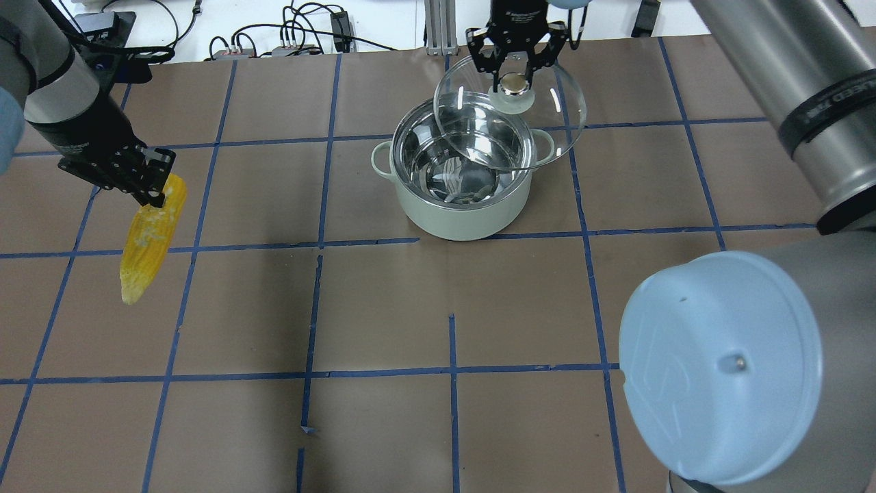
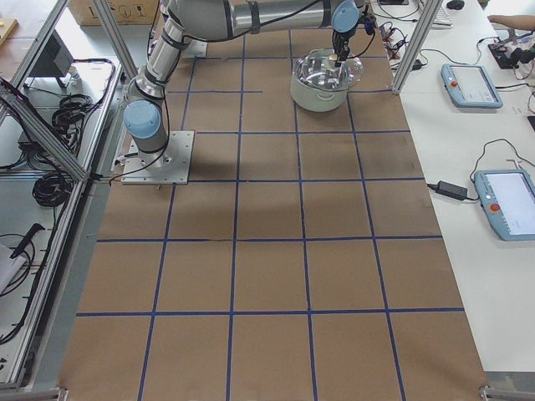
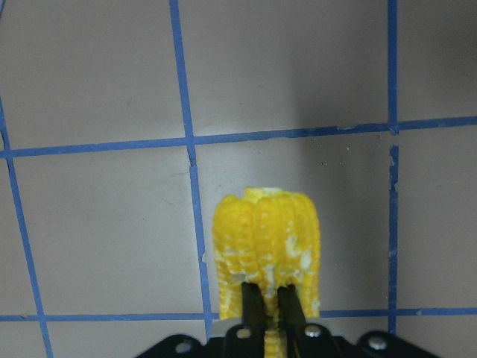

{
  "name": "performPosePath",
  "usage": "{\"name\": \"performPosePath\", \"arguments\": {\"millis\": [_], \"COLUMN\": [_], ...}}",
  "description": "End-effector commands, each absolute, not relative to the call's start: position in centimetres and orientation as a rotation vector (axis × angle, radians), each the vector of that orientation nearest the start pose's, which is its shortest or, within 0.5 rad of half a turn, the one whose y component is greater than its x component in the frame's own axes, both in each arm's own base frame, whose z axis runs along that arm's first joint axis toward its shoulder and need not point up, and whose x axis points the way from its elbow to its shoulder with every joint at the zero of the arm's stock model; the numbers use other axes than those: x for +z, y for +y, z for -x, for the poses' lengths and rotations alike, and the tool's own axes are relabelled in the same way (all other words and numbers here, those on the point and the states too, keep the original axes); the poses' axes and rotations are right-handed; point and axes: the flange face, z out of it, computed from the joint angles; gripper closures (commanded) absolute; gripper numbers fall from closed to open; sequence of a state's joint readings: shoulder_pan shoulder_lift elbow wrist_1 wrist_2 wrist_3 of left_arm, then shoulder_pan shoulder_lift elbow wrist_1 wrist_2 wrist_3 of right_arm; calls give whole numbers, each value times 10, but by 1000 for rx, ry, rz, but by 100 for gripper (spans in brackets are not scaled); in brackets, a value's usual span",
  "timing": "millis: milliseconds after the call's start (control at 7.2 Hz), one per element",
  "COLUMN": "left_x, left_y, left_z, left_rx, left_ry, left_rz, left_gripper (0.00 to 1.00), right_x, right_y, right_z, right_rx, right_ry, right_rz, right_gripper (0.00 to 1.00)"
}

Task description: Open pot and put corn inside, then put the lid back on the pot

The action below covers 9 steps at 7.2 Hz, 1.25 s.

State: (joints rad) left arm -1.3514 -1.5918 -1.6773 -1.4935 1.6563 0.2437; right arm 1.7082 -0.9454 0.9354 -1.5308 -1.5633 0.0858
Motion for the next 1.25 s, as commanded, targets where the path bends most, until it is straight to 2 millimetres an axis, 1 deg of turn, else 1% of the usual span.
{"name": "performPosePath", "arguments": {"millis": [0, 139, 278, 417, 556, 694, 833, 972, 1111], "left_x": [419, 414, 411, 412, 413, 410, 400, 384, 369], "left_y": [-518, -531, -539, -553, -574, -601, -628, -645, -648], "left_z": [41, 70, 108, 156, 213, 271, 321, 365, 395], "left_rx": [101, 43, 5, -31, -67, -105, -128, -140, -122], "left_ry": [3079, 3061, 3050, 3053, 3069, 3092, 3104, 3110, 3131], "left_rz": [14, 15, 30, 62, 103, 142, 146, 151, 125], "left_gripper": [90, 97, 97, 97, 97, 97, 97, 96, 97], "right_x": [423, 449, 459, 468, 475, 470, 455, 452, 450], "right_y": [-725, -712, -704, -683, -655, -627, -616, -612, -614], "right_z": [-131, -112, -97, -87, -84, -83, -83, -82, -62], "right_rx": [66, 67, 84, 127, 108, 32, -32, -63, -55], "right_ry": [3179, 3215, 3215, 3215, 3216, 3219, 3220, 3222, 3214], "right_rz": [133, 140, 127, 106, 90, 82, 129, 162, 109], "right_gripper": [89, 89, 89, 90, 90, 90, 90, 91, 91]}}
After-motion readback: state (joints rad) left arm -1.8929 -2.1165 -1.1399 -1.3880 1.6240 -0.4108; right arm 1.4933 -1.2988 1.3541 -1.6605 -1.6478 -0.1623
